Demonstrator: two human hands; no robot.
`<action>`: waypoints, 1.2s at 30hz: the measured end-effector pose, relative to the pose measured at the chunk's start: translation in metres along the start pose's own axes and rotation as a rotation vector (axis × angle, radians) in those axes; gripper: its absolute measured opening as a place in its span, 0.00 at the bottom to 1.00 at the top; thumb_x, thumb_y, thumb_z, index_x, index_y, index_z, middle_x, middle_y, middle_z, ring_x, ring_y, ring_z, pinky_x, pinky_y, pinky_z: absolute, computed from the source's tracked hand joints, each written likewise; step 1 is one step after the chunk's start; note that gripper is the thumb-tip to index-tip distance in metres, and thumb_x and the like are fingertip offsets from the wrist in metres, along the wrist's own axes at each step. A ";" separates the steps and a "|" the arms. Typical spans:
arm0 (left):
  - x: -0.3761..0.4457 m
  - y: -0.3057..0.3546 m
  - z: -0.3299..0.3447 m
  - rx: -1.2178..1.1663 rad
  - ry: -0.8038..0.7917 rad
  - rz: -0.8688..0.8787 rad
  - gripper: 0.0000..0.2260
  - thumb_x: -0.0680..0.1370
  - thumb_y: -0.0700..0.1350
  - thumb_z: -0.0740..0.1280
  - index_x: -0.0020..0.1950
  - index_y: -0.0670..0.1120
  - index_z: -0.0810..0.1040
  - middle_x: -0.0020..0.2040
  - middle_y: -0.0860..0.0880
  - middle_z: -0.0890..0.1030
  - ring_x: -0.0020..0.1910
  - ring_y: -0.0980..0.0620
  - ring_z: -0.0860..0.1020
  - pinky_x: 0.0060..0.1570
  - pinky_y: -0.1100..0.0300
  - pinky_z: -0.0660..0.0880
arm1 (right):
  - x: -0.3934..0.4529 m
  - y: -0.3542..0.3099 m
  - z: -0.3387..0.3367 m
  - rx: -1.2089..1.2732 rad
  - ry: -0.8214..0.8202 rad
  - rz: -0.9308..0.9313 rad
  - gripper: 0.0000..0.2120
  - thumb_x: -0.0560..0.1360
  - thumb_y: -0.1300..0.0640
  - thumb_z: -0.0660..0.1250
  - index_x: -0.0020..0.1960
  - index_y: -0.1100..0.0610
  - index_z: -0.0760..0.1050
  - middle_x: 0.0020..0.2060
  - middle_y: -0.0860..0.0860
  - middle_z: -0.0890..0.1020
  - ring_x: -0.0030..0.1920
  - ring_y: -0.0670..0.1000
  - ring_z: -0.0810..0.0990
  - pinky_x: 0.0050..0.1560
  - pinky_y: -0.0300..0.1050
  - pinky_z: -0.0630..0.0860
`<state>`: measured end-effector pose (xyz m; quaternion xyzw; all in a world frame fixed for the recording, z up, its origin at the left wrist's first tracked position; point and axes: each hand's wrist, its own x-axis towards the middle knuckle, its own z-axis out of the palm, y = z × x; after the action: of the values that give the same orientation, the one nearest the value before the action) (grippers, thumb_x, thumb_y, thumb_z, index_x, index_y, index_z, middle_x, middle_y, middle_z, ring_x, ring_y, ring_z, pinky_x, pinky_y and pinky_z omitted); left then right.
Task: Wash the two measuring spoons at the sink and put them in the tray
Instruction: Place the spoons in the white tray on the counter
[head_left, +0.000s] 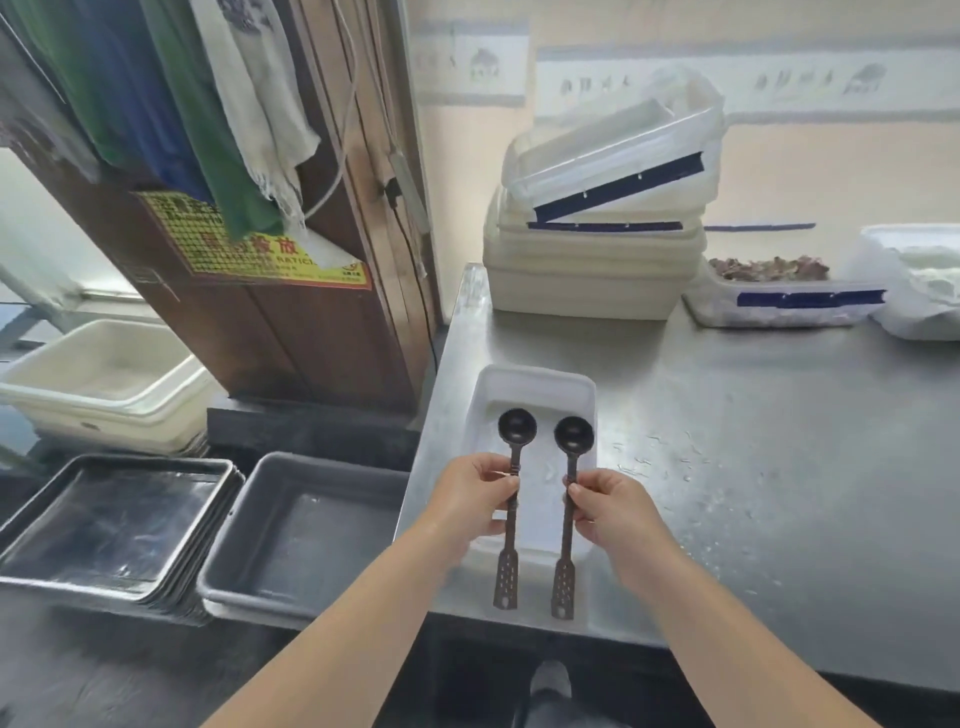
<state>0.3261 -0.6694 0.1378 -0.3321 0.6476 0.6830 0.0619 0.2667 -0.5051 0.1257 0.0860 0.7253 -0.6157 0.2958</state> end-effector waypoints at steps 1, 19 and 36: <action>0.014 0.005 0.002 -0.002 0.016 -0.012 0.08 0.76 0.38 0.68 0.44 0.50 0.82 0.37 0.49 0.85 0.33 0.55 0.83 0.30 0.62 0.79 | 0.016 -0.005 0.002 0.003 -0.019 0.017 0.08 0.79 0.65 0.63 0.47 0.59 0.81 0.37 0.52 0.85 0.36 0.47 0.82 0.37 0.38 0.78; 0.157 -0.007 0.010 0.148 0.034 -0.212 0.09 0.78 0.36 0.62 0.49 0.47 0.80 0.43 0.46 0.82 0.40 0.49 0.82 0.36 0.55 0.82 | 0.154 -0.005 0.045 -0.209 0.038 0.224 0.07 0.73 0.60 0.62 0.43 0.55 0.79 0.41 0.56 0.86 0.46 0.60 0.85 0.53 0.60 0.81; 0.184 -0.045 0.016 0.693 -0.014 -0.107 0.07 0.75 0.39 0.59 0.44 0.49 0.75 0.41 0.50 0.78 0.38 0.53 0.75 0.33 0.61 0.68 | 0.160 0.034 0.063 -0.549 0.200 0.293 0.13 0.75 0.65 0.57 0.33 0.55 0.67 0.35 0.53 0.76 0.37 0.54 0.73 0.31 0.43 0.65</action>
<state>0.2013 -0.7114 0.0010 -0.3201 0.8222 0.4205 0.2112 0.1742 -0.5950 0.0074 0.1666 0.8696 -0.3365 0.3205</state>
